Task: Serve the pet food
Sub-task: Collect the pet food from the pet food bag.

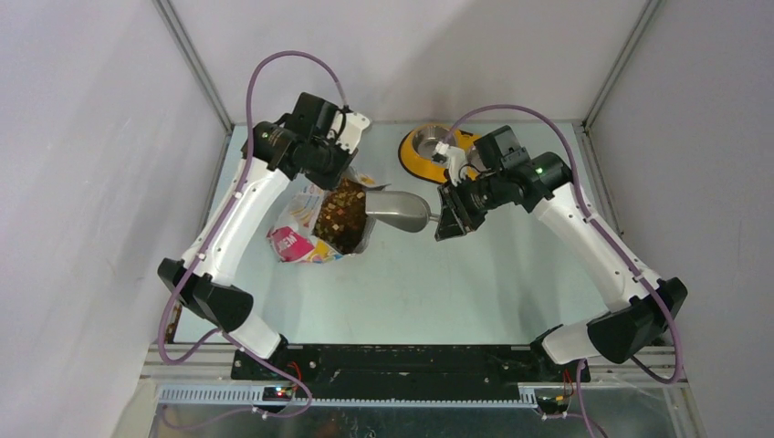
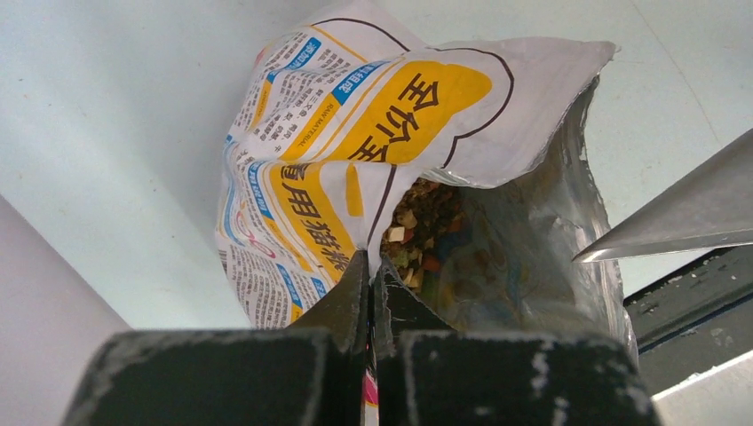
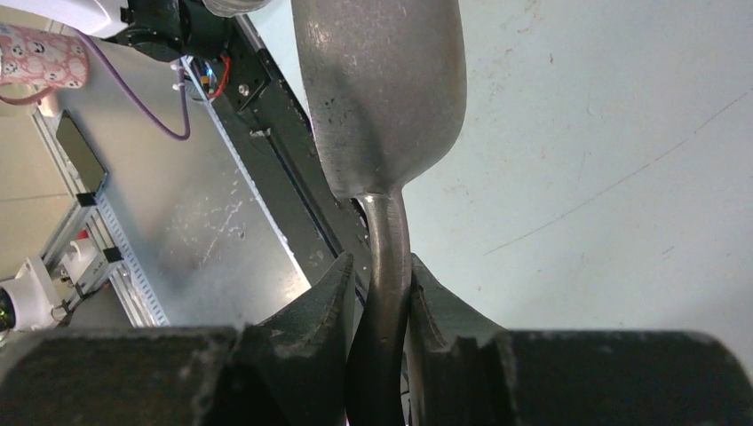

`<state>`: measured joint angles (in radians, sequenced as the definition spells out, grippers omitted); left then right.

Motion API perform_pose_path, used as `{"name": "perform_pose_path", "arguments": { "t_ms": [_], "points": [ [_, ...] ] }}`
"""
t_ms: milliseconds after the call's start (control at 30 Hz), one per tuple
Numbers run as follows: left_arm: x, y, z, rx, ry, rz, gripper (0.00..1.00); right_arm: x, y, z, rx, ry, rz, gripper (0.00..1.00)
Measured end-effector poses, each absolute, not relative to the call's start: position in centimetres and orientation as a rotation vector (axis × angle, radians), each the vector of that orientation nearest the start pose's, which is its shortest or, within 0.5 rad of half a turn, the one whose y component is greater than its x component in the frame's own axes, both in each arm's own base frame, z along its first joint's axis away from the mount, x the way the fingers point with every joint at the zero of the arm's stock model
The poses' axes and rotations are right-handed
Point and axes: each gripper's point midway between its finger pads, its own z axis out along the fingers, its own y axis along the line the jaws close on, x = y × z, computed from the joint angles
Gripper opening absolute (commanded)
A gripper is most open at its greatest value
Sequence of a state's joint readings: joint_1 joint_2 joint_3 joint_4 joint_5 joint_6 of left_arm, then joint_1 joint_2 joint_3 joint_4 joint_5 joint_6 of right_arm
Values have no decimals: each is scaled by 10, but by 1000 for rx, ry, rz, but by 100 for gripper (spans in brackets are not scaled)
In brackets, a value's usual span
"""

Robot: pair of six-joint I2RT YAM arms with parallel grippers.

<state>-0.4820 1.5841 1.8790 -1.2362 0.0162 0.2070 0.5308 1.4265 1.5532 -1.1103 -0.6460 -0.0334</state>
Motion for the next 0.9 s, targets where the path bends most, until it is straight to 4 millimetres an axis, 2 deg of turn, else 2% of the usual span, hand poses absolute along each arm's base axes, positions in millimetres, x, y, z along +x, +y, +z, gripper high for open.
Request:
{"name": "perform_pose_path", "arguments": {
  "t_ms": [233, 367, 500, 667, 800, 900],
  "points": [
    [309, -177, 277, 890, 2372, -244, 0, 194, 250, 256, -1021, 2416, 1002, 0],
    [305, -193, 271, 910, 2391, -327, 0, 197, 257, 246, -1038, 2457, 968, 0],
    [307, -209, 270, 924, 2395, -391, 0, 207, 261, 234, -996, 2528, 965, 0],
    [308, -226, 263, 948, 2406, -437, 0, 230, 260, 224, -869, 2618, 1001, 0],
    [310, -232, 262, 950, 2400, -431, 0, 243, 258, 226, -792, 2643, 1028, 0],
    [314, -231, 262, 934, 2398, -401, 0, 242, 264, 231, -794, 2634, 1053, 0]
  ]
}}
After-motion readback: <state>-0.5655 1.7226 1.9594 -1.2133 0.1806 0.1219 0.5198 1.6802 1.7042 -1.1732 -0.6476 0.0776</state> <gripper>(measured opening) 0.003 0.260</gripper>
